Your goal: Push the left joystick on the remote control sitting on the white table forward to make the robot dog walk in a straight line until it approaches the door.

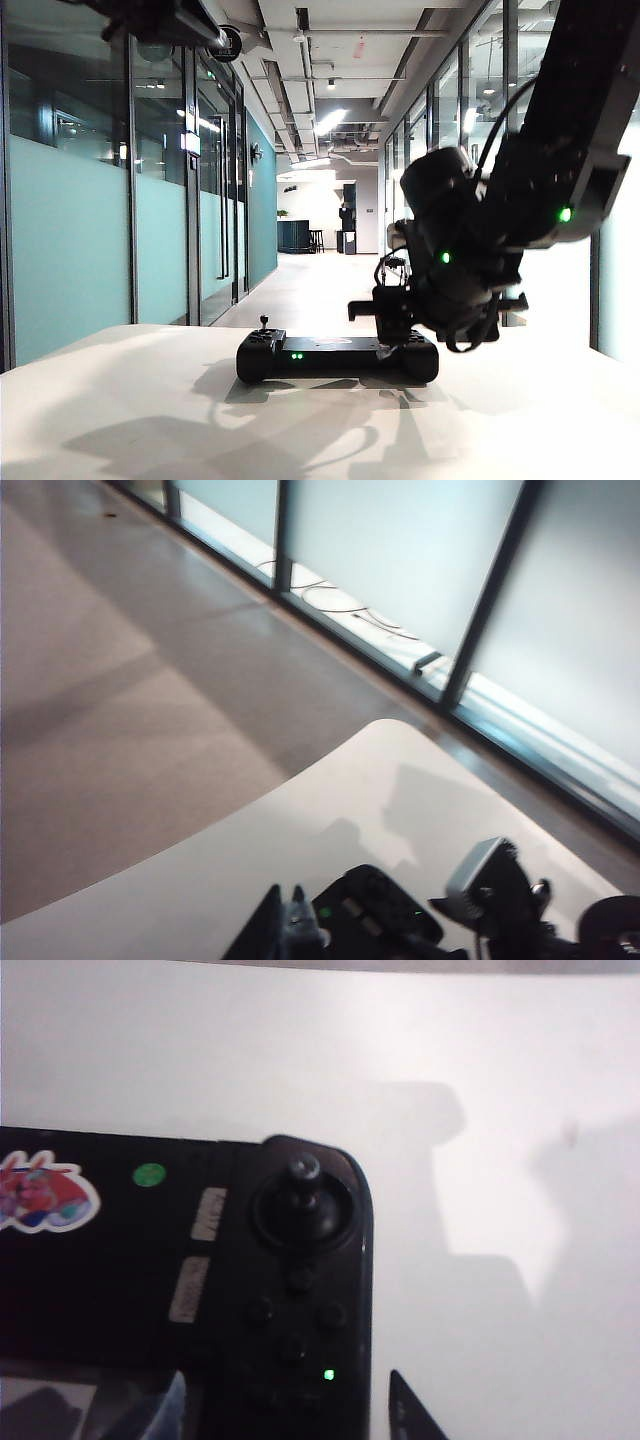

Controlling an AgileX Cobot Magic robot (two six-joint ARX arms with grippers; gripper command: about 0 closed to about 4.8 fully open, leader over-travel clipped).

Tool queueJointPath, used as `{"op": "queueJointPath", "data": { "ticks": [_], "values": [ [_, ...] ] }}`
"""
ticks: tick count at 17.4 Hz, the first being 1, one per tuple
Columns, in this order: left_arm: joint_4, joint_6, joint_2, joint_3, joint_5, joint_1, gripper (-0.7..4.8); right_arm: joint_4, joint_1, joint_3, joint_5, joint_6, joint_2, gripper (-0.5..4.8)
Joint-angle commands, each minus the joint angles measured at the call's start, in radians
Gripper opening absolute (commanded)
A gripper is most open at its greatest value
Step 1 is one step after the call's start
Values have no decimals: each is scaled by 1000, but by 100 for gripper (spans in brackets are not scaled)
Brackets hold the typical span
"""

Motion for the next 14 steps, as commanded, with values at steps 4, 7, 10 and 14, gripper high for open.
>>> {"op": "queueJointPath", "data": {
  "ticks": [4, 7, 10, 14],
  "values": [
    [-74, -42, -70, 2, -80, -2, -5, -120, 2, 0, 6, -14, -111, 252],
    [-140, -55, -126, 1, -145, -2, -5, -146, 2, -25, 7, -14, -181, 172],
    [-212, -55, -192, 0, -184, -2, -5, -205, 2, -49, 7, -23, -276, 51],
    [-325, -54, -262, 0, -247, -2, -5, -271, 2, -50, 7, -72, -357, -5]
  ]
}}
